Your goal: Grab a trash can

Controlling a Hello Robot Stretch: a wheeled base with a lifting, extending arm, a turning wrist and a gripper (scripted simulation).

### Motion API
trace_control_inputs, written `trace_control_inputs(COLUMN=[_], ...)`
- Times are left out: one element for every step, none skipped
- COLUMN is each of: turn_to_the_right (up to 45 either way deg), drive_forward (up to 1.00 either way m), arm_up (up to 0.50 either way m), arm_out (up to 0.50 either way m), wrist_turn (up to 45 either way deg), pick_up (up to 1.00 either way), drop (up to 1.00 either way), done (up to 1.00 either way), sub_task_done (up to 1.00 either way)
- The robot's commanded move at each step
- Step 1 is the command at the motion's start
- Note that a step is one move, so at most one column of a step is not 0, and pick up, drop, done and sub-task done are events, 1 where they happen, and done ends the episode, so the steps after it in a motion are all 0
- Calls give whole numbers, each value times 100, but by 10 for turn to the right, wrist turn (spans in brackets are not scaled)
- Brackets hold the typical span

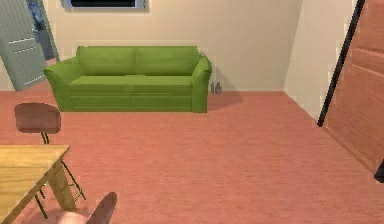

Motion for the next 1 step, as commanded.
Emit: trace_control_inputs(turn_to_the_right=[0], drive_forward=[0], arm_up=[24], arm_out=[0], wrist_turn=[0], pick_up=[0], drop=[0], done=[0], sub_task_done=[0])
